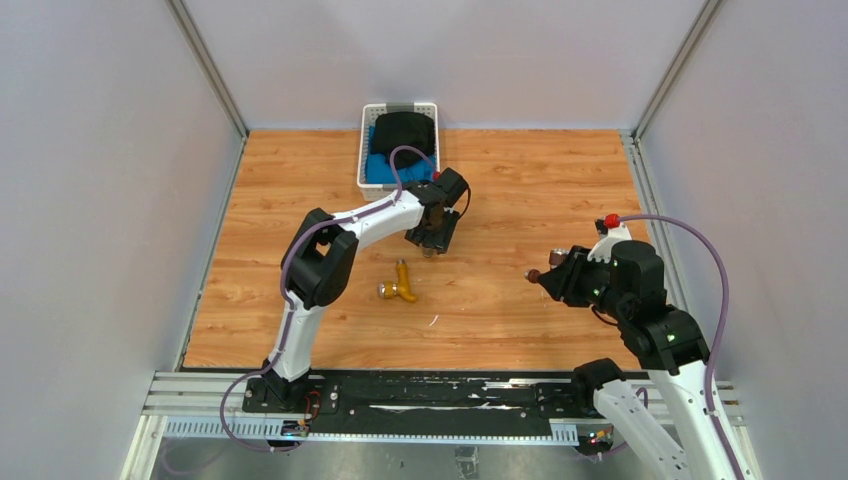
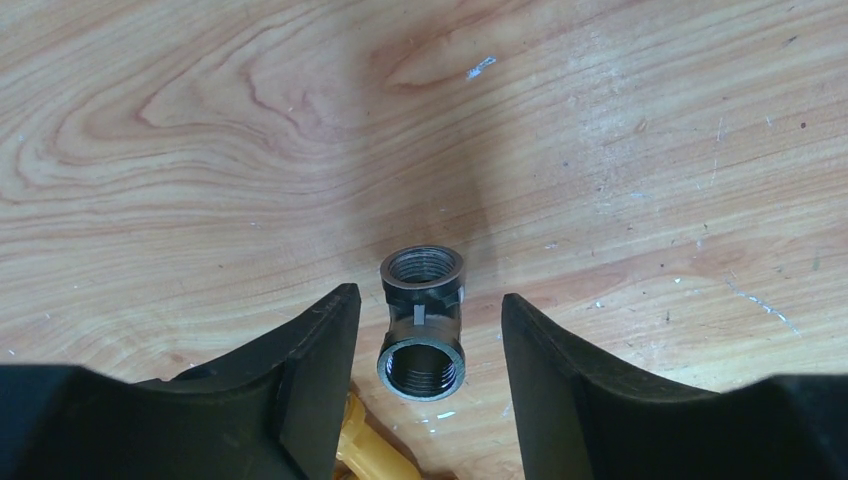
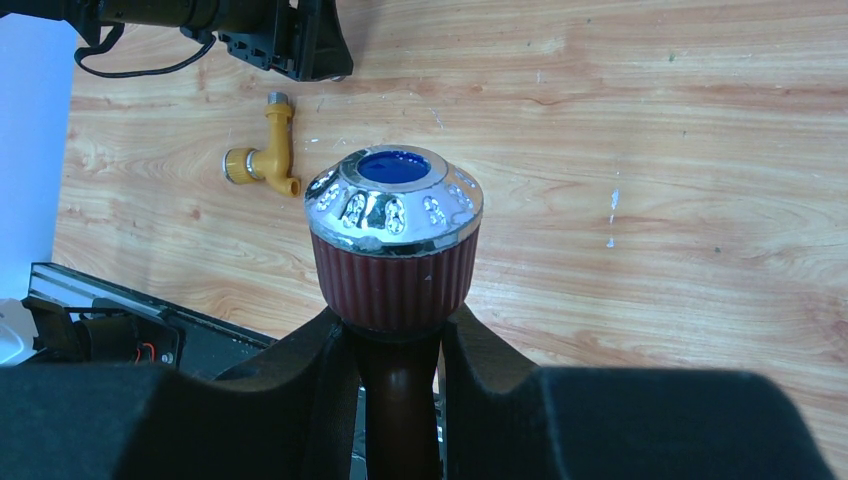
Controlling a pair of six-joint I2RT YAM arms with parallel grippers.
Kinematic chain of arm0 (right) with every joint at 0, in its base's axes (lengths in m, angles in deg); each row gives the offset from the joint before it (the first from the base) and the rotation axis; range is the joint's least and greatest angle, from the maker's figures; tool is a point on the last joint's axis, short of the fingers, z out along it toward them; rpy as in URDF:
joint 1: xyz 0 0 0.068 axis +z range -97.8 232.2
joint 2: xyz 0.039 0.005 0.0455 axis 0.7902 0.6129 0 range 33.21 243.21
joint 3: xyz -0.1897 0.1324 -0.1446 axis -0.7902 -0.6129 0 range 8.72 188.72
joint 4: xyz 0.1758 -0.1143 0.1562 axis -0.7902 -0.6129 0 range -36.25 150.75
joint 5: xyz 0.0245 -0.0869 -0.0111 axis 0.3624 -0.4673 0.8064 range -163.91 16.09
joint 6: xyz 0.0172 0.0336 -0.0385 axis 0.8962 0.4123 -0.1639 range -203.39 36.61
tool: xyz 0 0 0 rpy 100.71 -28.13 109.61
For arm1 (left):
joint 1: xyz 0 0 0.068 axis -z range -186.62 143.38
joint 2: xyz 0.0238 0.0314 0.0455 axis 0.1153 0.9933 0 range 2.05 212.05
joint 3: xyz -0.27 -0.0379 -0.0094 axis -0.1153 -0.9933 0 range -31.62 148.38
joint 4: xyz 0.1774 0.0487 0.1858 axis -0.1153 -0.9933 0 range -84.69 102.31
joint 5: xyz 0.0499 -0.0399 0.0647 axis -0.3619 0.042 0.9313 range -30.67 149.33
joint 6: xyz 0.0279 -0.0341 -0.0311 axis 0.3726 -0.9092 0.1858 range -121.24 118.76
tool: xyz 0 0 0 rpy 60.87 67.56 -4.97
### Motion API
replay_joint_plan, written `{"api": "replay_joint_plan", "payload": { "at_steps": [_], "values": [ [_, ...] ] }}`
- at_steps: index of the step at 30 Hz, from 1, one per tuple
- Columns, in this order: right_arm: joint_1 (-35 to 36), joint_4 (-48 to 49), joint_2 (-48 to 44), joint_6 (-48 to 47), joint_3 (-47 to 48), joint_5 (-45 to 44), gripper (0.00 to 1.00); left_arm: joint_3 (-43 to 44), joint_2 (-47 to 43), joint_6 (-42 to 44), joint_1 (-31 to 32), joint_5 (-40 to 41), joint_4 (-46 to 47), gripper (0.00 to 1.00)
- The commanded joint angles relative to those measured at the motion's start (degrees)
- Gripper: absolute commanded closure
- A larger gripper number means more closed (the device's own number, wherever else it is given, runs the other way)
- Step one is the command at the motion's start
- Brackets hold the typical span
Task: Install the water faucets
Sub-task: Pick up the adaptor at the center of the board.
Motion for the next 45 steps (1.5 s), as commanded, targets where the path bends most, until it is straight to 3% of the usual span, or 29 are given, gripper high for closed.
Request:
{"api": "replay_joint_plan", "payload": {
  "at_steps": [1,7,17,20,27,29,32,36,39,45],
  "values": [
    [-0.34,0.92,-0.09,0.43,-0.13,0.53,1.00,1.34,1.14,0.19,-0.26,-0.38,-1.06,0.43],
    [-0.30,1.26,0.23,0.46,-0.02,0.81,1.00,0.61,1.20,-0.03,-0.23,-0.93,-1.07,0.51],
    [-0.38,1.80,0.62,0.70,0.15,1.65,1.00,0.47,1.79,0.24,-0.24,-1.52,-1.03,0.55],
    [-0.38,1.80,0.58,0.74,0.07,1.65,1.00,0.48,2.00,0.18,-0.19,-1.46,-0.99,0.61],
    [-0.33,1.67,0.40,0.66,-0.02,1.73,1.00,0.65,1.81,0.16,-0.26,-1.44,-0.90,0.65],
    [-0.34,1.71,0.40,0.71,0.05,1.74,1.00,0.61,1.82,0.17,-0.26,-1.30,-0.88,0.73],
    [-0.36,1.71,0.40,0.66,-0.03,1.73,1.00,0.30,1.26,-0.11,-0.25,-0.61,-0.81,0.99],
    [-0.38,2.25,0.73,-0.75,-0.04,3.43,1.00,0.27,-3.08,0.60,-0.53,-1.37,-1.08,1.00],
    [-0.31,5.98,0.77,-3.68,-0.64,9.36,1.00,-1.73,-11.82,1.24,-2.32,-10.86,1.91,1.00],
    [-0.25,19.98,-4.06,-8.76,-2.83,21.08,1.00,-12.98,-27.77,-4.18,-9.28,-47.07,17.06,1.00]
  ]
}}
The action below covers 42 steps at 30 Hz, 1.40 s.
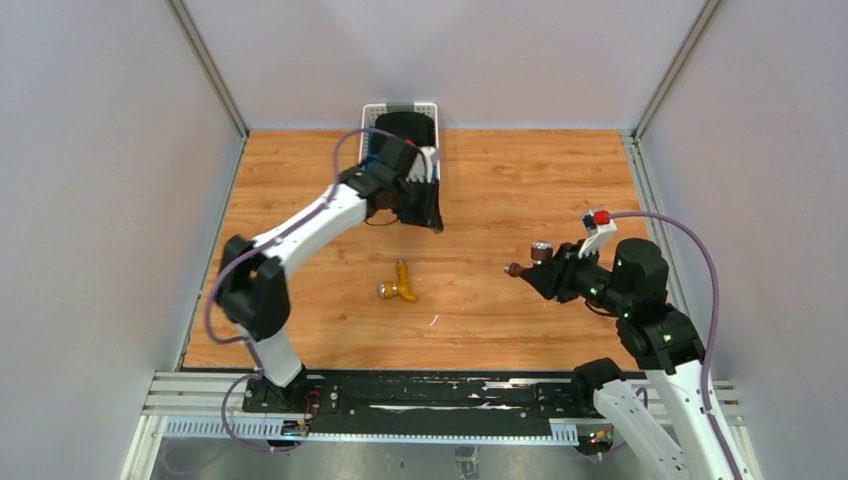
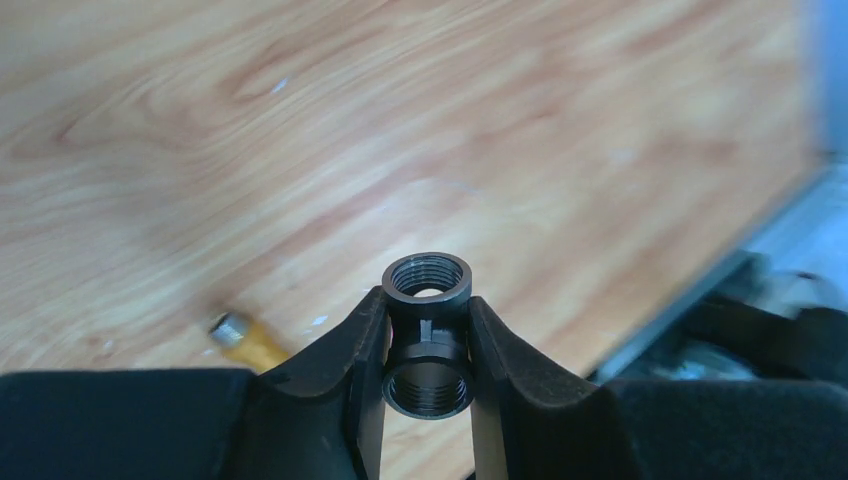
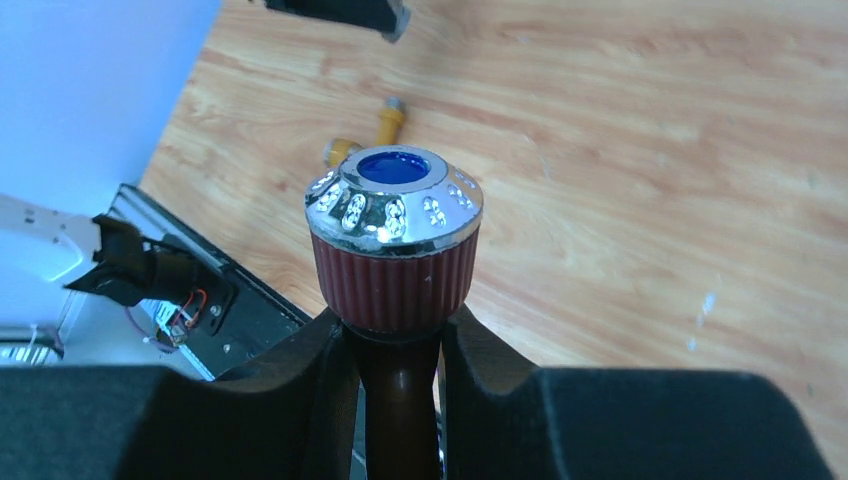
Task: Install the water faucets
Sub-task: Pick up the adaptor at the center of the board, then install the water faucet onto the adaptor.
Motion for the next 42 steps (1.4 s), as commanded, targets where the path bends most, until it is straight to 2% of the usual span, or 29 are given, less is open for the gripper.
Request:
{"api": "replay_joint_plan", "payload": {
  "at_steps": [1,3,6,7,10,18,26,30,37,42],
  "values": [
    [-0.24,14.34,-5.41,-5.02,-2.47,9.22,1.00,-6.36,-12.27,-5.64,-5.29,-31.36,14.25,1.00],
    [-0.21,18.84,-8.15,-6.52,-4.07,8.44,1.00,-9.66,-15.31,-10.34,-6.77,-40.82,20.20,1.00],
    [-0.20,26.86,-12.66,-8.10,-7.65,8.13,1.00,-16.09,-19.12,-26.80,-8.41,-50.77,34.72,1.00],
    [-0.16,29.50,-13.65,-8.35,-8.64,7.92,1.00,-16.77,-19.89,-28.95,-8.53,-52.90,36.80,1.00],
    [-0.07,34.32,-14.19,-8.66,-9.47,8.81,1.00,-16.36,-22.42,-28.61,-8.54,-56.31,32.49,1.00],
    [0.09,42.60,-13.83,-13.82,-8.94,7.84,1.00,-17.66,-27.34,-39.47,-8.54,-61.44,35.20,1.00],
    [3.80,49.42,-9.98,-22.56,-7.34,2.55,1.00,-19.17,-26.61,-40.41,-9.75,-65.97,32.35,1.00],
    [12.24,48.03,-5.23,-30.85,-5.09,-2.69,1.00,-19.96,-25.46,-33.97,-12.00,-68.26,24.66,1.00],
    [38.67,47.78,2.73,-51.60,-4.73,-27.54,1.00,-21.77,-26.18,-27.85,-15.53,-68.09,18.28,1.00],
    [48.45,52.59,4.38,-57.15,-7.96,-36.59,1.00,-19.12,-26.83,-20.90,-18.55,-70.51,11.68,1.00]
  ]
}}
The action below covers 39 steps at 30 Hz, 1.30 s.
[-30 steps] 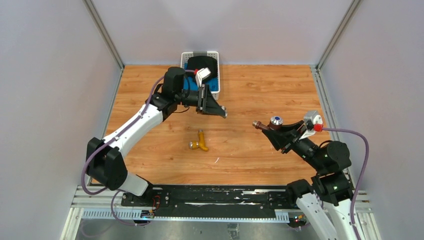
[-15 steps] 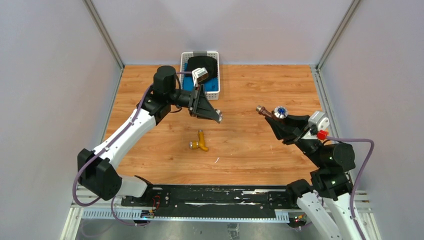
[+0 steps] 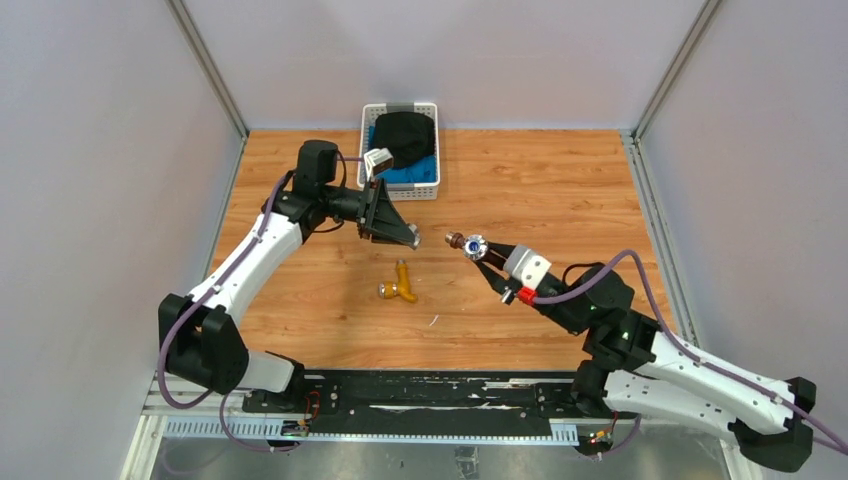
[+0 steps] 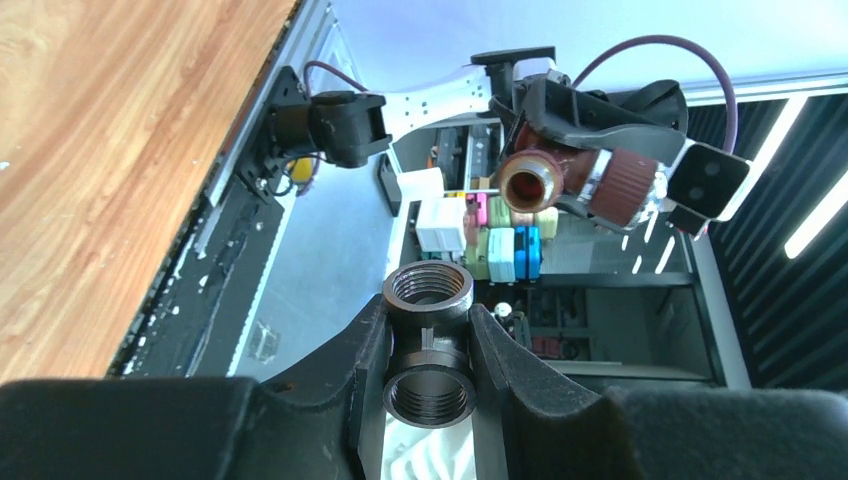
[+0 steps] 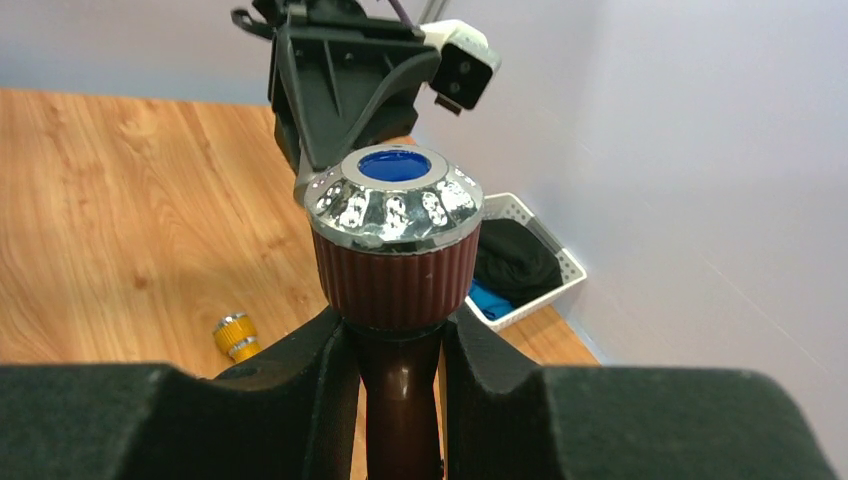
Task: Install the water faucets
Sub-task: Install the water faucet onto the adaptor.
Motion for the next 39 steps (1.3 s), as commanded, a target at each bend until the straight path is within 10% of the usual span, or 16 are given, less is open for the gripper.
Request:
{"api": "replay_joint_plan", "payload": {
  "at_steps": [1,16,39],
  "values": [
    [7.21,5.40,-0.62,-9.63,-1.68,-13.81,1.00,1.95,-0.93,6.04,-1.69,-3.74,-7.72,1.00],
    [40.96,32.14,3.06,-45.05,-15.48,-42.53,1.00,-2.50,-3.61,3.52,-0.26,-3.20,-9.18,1.00],
    [48.81,55.84,19.99,-71.35,-19.37,-47.95,1.00,-4.98,-10.76,4.23,7.36,-0.64,-13.53,1.00]
  ]
}}
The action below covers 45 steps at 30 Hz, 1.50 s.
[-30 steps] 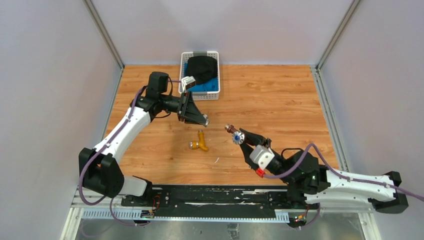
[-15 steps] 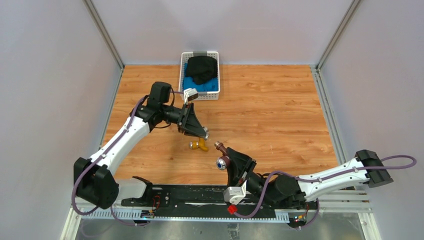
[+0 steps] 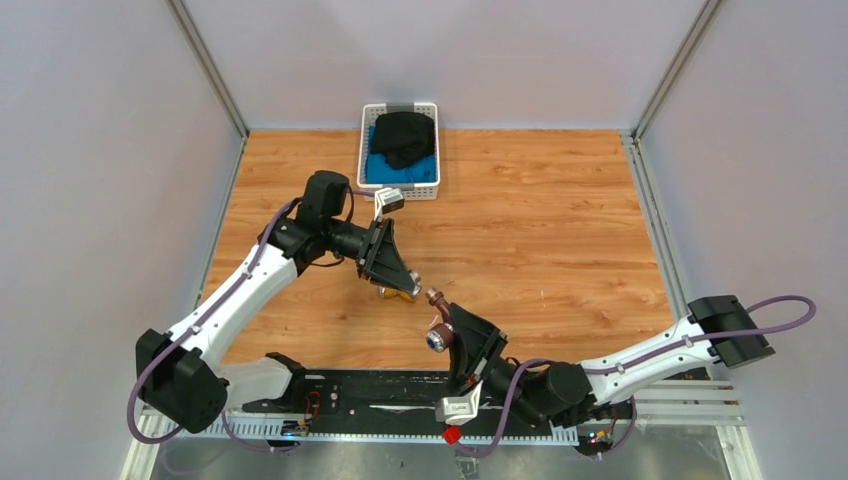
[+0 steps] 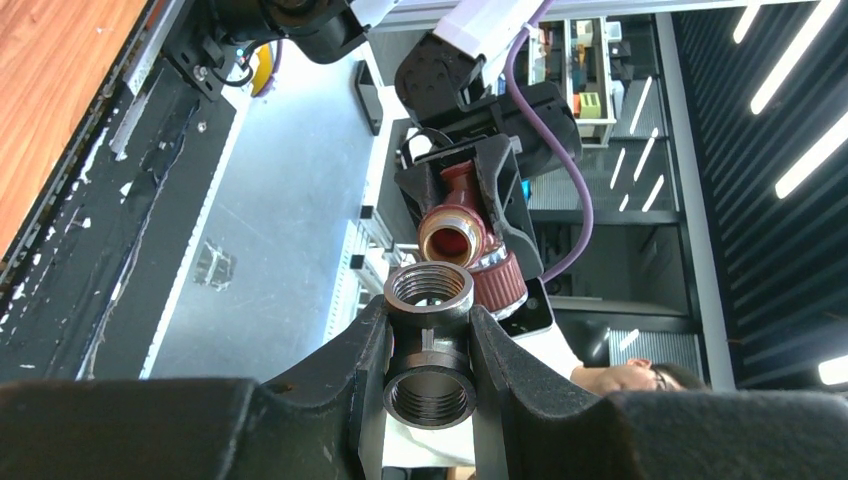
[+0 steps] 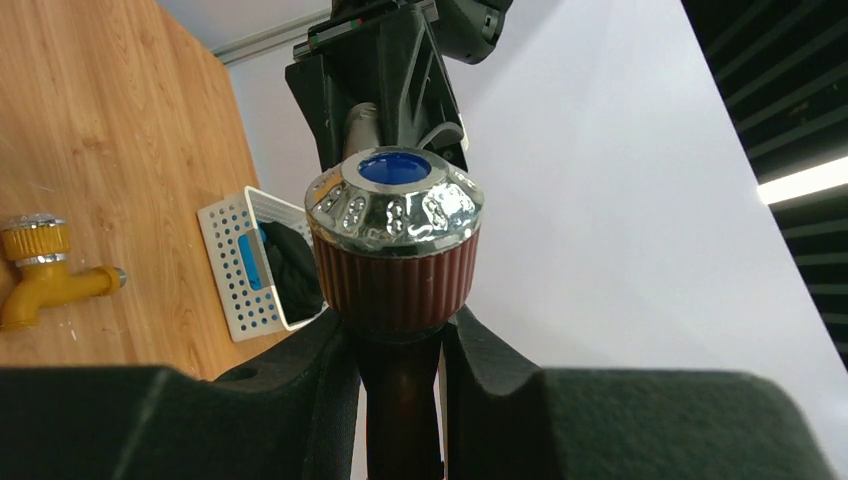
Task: Install the water faucets
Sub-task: Install the water faucet onto the adaptor.
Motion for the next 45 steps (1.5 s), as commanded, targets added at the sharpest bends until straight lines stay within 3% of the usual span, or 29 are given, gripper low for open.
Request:
{"api": "replay_joint_plan", "payload": {
  "at_steps": [1,5,13,18,27,45],
  "values": [
    [2.37,7.28,1.47,-7.65,-0.95,-2.31,1.00,3.18,0.06,1.54,0.13,-0.08,-4.58,1.00],
    [3.61,18.06,6.26,-16.43,-3.22,-2.47,1.00,3.55,-0.09,1.59,0.13,0.49,-5.27,1.00],
    [5.09,24.03,9.85,-21.46,-4.36,-0.52,1.00,3.52,1.33,4.12,0.12,-0.04,-10.18,1.00],
    [6.14,22.48,9.92,-22.32,-4.72,-1.16,1.00,1.65,0.43,3.07,0.22,-0.25,-10.27,1.00],
    [6.14,28.38,17.43,-27.18,-4.09,0.89,1.00,-1.60,-3.36,1.25,0.22,0.44,-10.44,1.00],
    [5.78,28.44,18.06,-26.93,-2.89,1.15,1.00,-3.12,-5.29,1.20,2.42,1.16,-10.16,1.00]
  ]
}}
